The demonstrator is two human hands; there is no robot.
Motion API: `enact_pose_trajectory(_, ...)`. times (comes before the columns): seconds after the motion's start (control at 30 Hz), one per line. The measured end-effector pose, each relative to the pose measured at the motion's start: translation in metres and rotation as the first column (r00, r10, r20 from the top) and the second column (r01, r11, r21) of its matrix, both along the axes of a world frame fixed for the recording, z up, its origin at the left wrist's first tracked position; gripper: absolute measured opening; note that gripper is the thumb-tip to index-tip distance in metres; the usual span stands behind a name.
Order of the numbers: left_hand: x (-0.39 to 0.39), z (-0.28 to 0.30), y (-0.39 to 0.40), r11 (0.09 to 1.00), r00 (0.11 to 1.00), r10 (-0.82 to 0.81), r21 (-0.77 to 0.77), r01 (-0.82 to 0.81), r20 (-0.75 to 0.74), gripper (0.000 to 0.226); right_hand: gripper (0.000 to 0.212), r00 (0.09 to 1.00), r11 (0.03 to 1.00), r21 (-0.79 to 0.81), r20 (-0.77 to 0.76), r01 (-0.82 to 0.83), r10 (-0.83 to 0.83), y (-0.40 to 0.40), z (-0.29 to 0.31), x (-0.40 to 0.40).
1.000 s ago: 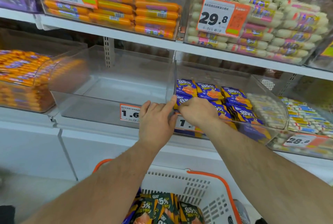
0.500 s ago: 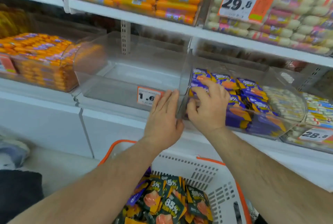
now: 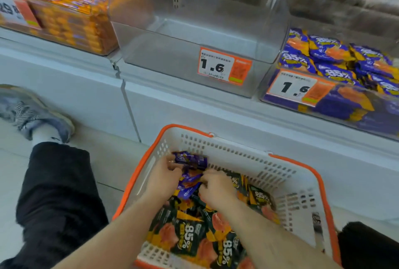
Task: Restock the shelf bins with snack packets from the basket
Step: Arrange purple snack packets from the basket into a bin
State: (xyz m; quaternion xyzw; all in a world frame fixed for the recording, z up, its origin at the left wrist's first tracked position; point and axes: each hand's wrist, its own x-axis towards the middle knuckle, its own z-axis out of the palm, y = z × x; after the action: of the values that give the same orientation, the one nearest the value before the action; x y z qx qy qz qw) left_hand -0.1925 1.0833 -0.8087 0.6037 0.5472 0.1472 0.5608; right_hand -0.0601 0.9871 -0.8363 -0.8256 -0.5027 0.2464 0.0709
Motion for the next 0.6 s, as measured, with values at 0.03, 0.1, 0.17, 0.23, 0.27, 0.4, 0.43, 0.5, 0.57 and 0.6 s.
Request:
enact_pose_trajectory(0.03,-0.005,-0.004,-0.001,1.0,1.0,0.02,-0.022,-0.02,-0.021,0.033,0.032,0.998,0.998,-0.035,0.023,-0.05,0.051,0.001,-0.005,-0.006)
enact_pose_trajectory(0.1,-0.013,-0.01,-0.005,0.997,0.998,0.041,-0.059,-0.045,-0.052,0.032,0.041,0.988,0.984,-0.105,0.042,-0.141,0.146,0.003,-0.009,-0.016)
enact_pose_trajectory(0.17,-0.016,-0.016,-0.009,0.993,0.996,0.057,-0.097,-0.063,-0.064,0.035,0.043,0.981,0.971,-0.146,0.017,-0.191,0.195,0.005,-0.011,-0.023)
enact_pose_trajectory(0.23,-0.018,-0.019,-0.011,0.989,0.995,0.074,-0.122,-0.082,-0.065,0.033,0.046,0.981,0.963,-0.189,-0.003,-0.193,0.196,0.007,-0.013,-0.028)
enact_pose_trajectory(0.27,-0.018,-0.021,-0.011,0.987,0.994,0.082,-0.13,-0.09,-0.067,0.03,0.048,0.982,0.96,-0.212,-0.003,-0.185,0.189,0.007,-0.014,-0.03)
enact_pose_trajectory(0.4,-0.016,-0.018,-0.013,0.961,0.995,0.096,-0.256,-0.103,-0.042,0.025,0.048,0.986,0.965,-0.205,0.006,-0.162,0.167,0.008,-0.012,-0.029)
enact_pose_trajectory(0.43,-0.015,-0.016,-0.015,0.94,0.994,0.101,-0.324,-0.106,-0.031,0.023,0.047,0.989,0.974,-0.17,-0.004,-0.148,0.15,0.007,-0.01,-0.028)
enact_pose_trajectory(0.5,-0.012,-0.01,-0.021,0.87,0.987,0.161,-0.474,-0.135,0.015,0.015,0.048,0.994,0.991,-0.09,-0.031,-0.104,0.101,0.004,-0.004,-0.026)
enact_pose_trajectory(0.57,-0.007,-0.004,-0.027,0.775,0.959,0.269,-0.611,-0.16,0.089,0.013,0.047,0.997,0.998,0.006,-0.038,-0.061,0.061,-0.001,0.008,-0.025)
enact_pose_trajectory(0.6,-0.004,-0.003,-0.028,0.734,0.94,0.318,-0.661,-0.159,0.127,0.022,0.045,0.998,0.997,0.061,-0.026,-0.051,0.053,-0.004,0.014,-0.025)
